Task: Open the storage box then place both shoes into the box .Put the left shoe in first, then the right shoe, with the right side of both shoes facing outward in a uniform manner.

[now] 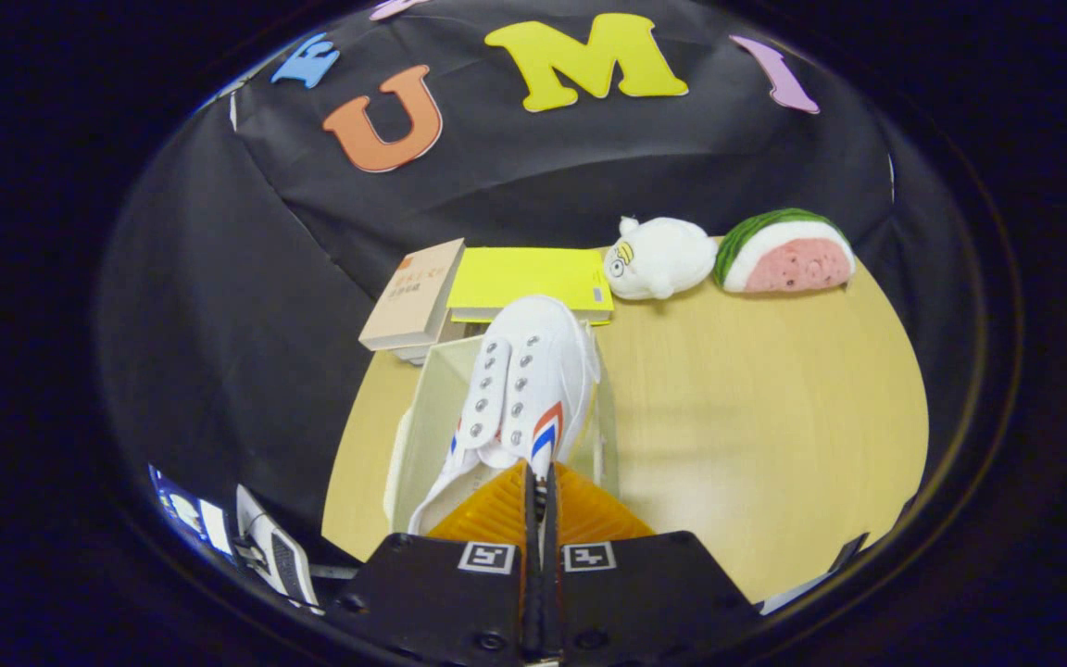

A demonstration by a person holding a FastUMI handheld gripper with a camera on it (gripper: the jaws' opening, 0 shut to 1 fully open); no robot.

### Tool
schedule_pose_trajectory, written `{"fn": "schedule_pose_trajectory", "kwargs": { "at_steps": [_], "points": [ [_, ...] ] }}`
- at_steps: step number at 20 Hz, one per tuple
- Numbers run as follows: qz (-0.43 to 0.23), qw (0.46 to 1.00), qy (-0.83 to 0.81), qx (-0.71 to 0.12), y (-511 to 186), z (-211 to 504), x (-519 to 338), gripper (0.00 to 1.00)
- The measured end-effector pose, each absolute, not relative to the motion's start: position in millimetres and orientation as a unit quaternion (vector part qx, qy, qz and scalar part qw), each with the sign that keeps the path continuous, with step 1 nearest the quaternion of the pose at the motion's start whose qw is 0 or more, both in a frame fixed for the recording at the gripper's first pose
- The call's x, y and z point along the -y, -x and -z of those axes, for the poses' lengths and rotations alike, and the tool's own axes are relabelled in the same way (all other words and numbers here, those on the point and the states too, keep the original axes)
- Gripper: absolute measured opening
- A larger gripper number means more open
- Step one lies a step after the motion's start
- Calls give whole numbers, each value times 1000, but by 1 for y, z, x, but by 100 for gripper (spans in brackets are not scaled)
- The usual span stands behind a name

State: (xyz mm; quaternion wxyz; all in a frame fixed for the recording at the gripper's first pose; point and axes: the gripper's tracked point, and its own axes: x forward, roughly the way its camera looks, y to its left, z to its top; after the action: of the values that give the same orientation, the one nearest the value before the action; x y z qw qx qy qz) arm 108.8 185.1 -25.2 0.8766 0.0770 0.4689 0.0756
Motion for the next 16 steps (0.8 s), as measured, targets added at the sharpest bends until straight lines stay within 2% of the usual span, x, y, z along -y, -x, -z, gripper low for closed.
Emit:
{"fn": "schedule_pose_trajectory", "kwargs": {
  "at_steps": [10, 16],
  "points": [
    [-17, 915, -26, -403, -105, 60, -189, 6],
    [-10, 920, -11, -392, -105, 72, -195, 6]
  ]
}}
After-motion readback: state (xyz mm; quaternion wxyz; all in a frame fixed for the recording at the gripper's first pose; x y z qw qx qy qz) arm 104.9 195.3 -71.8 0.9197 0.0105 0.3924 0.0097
